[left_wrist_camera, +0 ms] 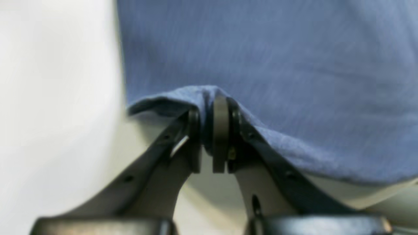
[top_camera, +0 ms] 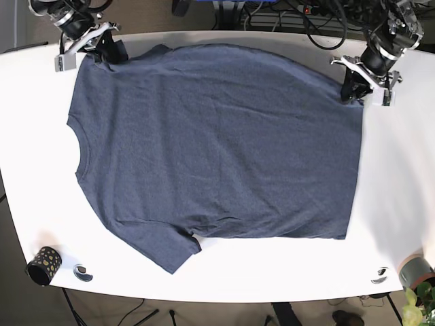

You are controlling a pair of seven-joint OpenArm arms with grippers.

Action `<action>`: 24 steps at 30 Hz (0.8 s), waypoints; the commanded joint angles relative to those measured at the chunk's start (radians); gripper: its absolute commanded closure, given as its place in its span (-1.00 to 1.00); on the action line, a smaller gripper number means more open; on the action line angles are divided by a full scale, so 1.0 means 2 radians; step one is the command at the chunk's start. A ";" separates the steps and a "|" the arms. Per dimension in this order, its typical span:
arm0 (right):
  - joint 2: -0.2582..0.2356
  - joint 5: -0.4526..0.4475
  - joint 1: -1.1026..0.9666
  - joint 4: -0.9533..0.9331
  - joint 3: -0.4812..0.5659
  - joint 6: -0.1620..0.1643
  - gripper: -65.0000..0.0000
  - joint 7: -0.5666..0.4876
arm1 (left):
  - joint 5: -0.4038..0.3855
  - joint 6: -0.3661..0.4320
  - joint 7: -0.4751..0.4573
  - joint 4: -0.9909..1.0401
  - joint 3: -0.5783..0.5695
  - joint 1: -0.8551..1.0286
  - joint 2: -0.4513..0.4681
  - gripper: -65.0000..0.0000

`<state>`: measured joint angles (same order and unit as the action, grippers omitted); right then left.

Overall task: Fold the T-shirt properly
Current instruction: 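Lift the pinched hem with both grippers and fold it over the body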

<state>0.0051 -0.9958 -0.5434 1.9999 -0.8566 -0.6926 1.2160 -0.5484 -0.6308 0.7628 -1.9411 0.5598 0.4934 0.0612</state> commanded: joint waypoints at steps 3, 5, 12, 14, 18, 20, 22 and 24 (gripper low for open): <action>-0.005 0.036 0.037 0.005 0.002 -0.003 1.00 -0.008 | -0.004 -0.001 -0.010 -0.010 -0.022 -0.030 0.006 1.00; -0.008 0.069 0.060 0.005 0.016 -0.003 1.00 -0.008 | -0.003 0.000 0.002 -0.010 -0.030 -0.049 0.007 1.00; -0.031 0.133 0.113 0.005 0.051 -0.003 1.00 -0.008 | -0.002 0.000 0.064 -0.010 -0.027 -0.121 0.007 1.00; -0.038 0.135 0.129 0.001 0.053 -0.003 1.00 -0.008 | 0.001 0.000 0.064 -0.008 -0.027 -0.131 0.007 1.00; -0.062 0.135 0.170 -0.042 0.075 -0.003 1.00 -0.008 | 0.031 -0.001 0.064 0.015 -0.031 -0.168 0.015 1.00; -0.075 0.135 0.191 -0.077 0.091 -0.003 1.00 -0.008 | 0.039 -0.002 0.064 0.037 -0.031 -0.185 0.016 1.00; -0.084 0.135 0.213 -0.115 0.101 -0.003 1.00 -0.010 | 0.044 -0.003 0.064 0.061 -0.030 -0.203 0.016 1.00; -0.093 0.135 0.233 -0.157 0.106 -0.003 1.00 -0.010 | 0.051 -0.003 0.064 0.081 -0.029 -0.219 0.017 1.00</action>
<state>-0.1528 -0.7136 -0.1040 1.7351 -0.6460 -0.6968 1.2098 -0.4404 -0.6304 0.9138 -1.7920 0.4973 0.0818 0.0837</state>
